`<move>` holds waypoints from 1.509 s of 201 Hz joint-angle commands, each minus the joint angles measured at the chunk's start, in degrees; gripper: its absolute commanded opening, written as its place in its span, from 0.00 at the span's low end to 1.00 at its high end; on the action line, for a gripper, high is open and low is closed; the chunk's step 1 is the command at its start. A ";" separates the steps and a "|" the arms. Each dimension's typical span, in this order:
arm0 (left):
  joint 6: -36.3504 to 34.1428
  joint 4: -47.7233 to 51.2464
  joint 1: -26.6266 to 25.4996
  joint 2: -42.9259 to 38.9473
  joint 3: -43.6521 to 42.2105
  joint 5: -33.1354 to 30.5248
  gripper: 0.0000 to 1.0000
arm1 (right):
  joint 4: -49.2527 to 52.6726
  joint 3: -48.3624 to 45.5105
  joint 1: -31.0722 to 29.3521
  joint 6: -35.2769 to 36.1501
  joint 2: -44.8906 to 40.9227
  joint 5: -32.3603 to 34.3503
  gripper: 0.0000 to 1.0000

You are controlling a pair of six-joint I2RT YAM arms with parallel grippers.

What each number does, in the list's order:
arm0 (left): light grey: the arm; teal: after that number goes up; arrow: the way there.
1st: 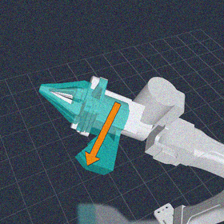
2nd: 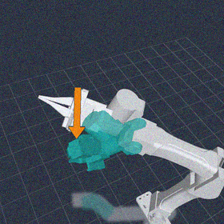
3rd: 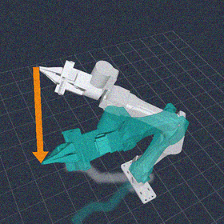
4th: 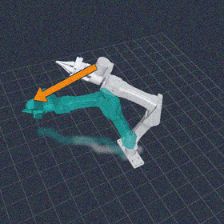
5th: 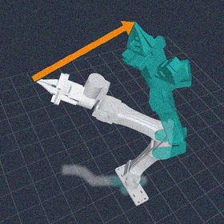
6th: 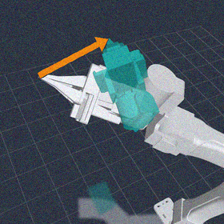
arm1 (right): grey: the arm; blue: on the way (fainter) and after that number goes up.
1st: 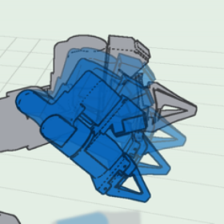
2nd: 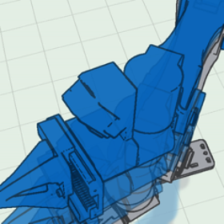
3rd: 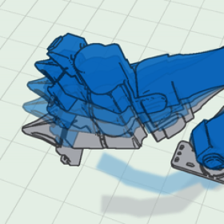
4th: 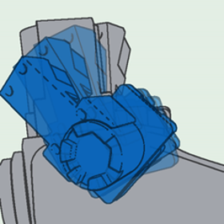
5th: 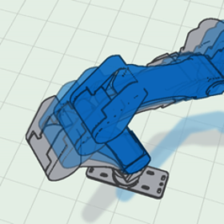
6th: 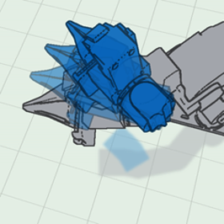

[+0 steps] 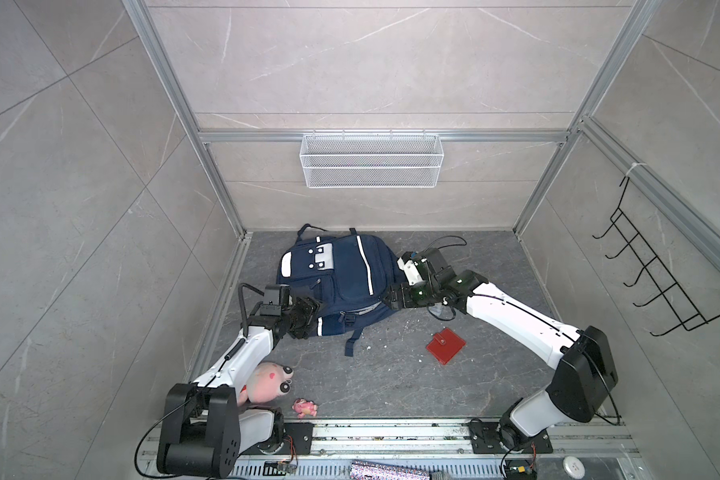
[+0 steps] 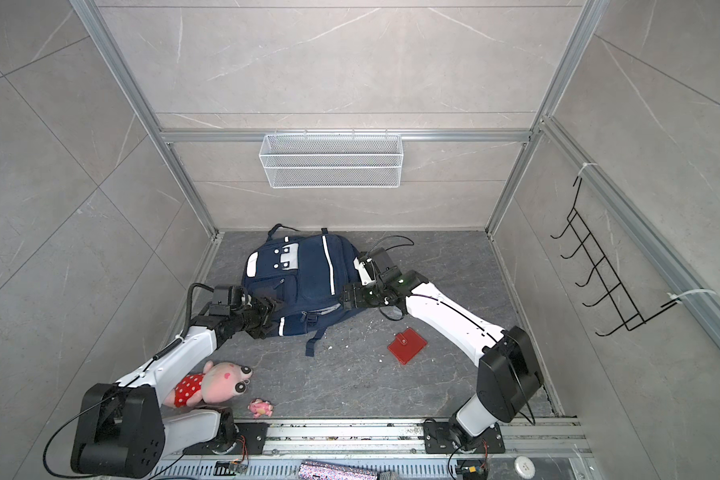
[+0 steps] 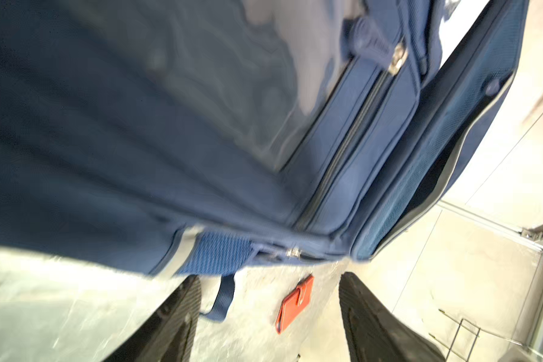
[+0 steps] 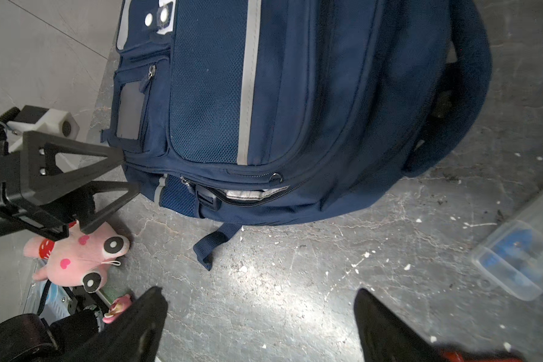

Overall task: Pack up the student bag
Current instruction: 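Pinch the main compartment zipper pull with the right gripper while the left holds the bag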

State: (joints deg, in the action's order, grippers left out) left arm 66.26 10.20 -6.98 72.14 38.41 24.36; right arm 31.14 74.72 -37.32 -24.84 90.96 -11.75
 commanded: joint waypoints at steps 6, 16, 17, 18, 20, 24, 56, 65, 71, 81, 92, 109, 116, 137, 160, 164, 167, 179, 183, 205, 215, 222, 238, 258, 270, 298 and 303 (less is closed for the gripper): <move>2.69 -6.46 0.31 3.04 0.44 -0.58 0.81 | 1.99 1.81 -1.93 -1.26 1.13 0.76 0.94; 4.56 -8.96 0.35 4.04 -0.52 -1.23 0.93 | 2.00 1.92 -2.63 -1.24 1.45 0.83 0.94; 4.75 -9.18 0.33 4.10 -0.62 -1.33 0.94 | 1.96 1.88 -2.69 -1.21 1.52 0.84 0.94; 5.02 -9.38 0.31 4.17 -0.75 -1.37 0.95 | 1.98 1.90 -2.77 -1.24 1.60 0.84 0.94; 5.35 -9.95 0.31 4.33 -0.96 -1.58 0.96 | 1.93 1.92 -2.85 -1.23 1.64 0.89 0.94; 6.10 -10.69 0.30 4.62 -1.32 -1.91 0.99 | 1.92 2.00 -3.12 -1.26 1.73 0.90 0.94; 9.31 -14.58 0.30 5.12 -3.48 -5.98 0.95 | 1.15 2.34 -4.66 -1.60 2.90 1.60 0.94; 9.76 -15.93 0.45 5.33 -3.83 -6.96 0.87 | 0.90 2.40 -5.08 -1.64 3.31 1.58 0.94; 9.79 -16.49 0.51 5.70 -3.96 -7.26 0.79 | 0.78 2.58 -5.30 -1.62 3.72 1.59 0.94; 9.98 -17.56 0.55 6.55 -3.94 -7.41 0.69 | 0.45 2.58 -5.62 -1.61 4.25 1.45 0.94; 10.43 -19.39 0.58 7.57 -4.25 -7.13 0.58 | -0.05 2.72 -5.89 -1.60 4.78 1.19 0.94; 11.18 -22.08 0.60 9.30 -4.66 -6.05 0.39 | -1.10 2.62 -6.33 -1.78 5.78 0.42 0.94; 11.17 -22.48 0.64 9.71 -4.66 -5.71 0.31 | -1.68 2.41 -6.46 -1.92 6.15 -0.04 0.93; 11.15 -23.03 0.57 9.87 -5.11 -5.23 0.07 | -3.19 2.31 -6.92 -2.14 7.44 -1.62 0.93; 11.50 -24.69 0.57 9.36 -6.06 -4.29 0.00 | -5.18 2.58 -6.99 -2.06 9.40 -3.90 0.92; 11.69 -24.84 0.47 9.13 -6.09 -3.98 0.00 | -5.51 2.72 -7.04 -1.99 9.85 -4.28 0.92; 11.76 -24.90 0.39 8.94 -6.15 -3.83 0.00 | -5.63 2.98 -7.01 -1.90 10.16 -4.52 0.92; 12.36 -24.65 -0.07 7.69 -6.24 -3.29 0.00 | -5.65 4.59 -7.00 -1.32 11.90 -5.16 0.92; 12.78 -24.57 -0.36 7.10 -6.31 -3.25 0.00 | -5.58 5.33 -6.99 -1.10 12.47 -5.55 0.92; 14.29 -22.91 -2.01 4.24 -5.24 -4.01 0.00 | -6.02 8.82 -7.04 -0.22 15.80 -7.63 0.87; 14.33 -21.39 -2.89 3.69 -3.67 -4.22 0.00 | -6.71 9.92 -7.00 0.10 17.01 -8.78 0.84; 14.41 -20.68 -3.47 3.52 -2.61 -4.47 0.00 | -7.10 10.57 -7.03 0.27 17.58 -9.27 0.82; 15.25 -20.28 -4.92 3.58 -0.53 -5.13 0.00 | -7.50 12.10 -7.02 0.79 19.16 -9.78 0.76; 16.12 -19.92 -6.51 4.25 1.57 -5.68 0.00 | -6.47 14.48 -7.03 1.78 21.10 -9.79 0.70; 16.69 -19.91 -7.34 4.87 2.59 -5.73 0.00 | -5.89 16.05 -7.09 2.39 22.16 -9.81 0.65; 18.39 -21.08 -8.67 6.77 4.30 -5.42 0.00 | -0.75 21.13 -7.07 3.97 25.86 -6.93 0.54; 18.53 -21.25 -8.81 7.07 4.68 -5.36 0.00 | 1.06 22.51 -7.12 4.30 26.63 -5.87 0.52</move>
State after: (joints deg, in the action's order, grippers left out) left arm 83.29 -7.27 -14.26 78.43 39.24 15.70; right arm 26.26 92.03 -44.03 -22.68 114.13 -20.29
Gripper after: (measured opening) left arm 0.070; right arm 0.554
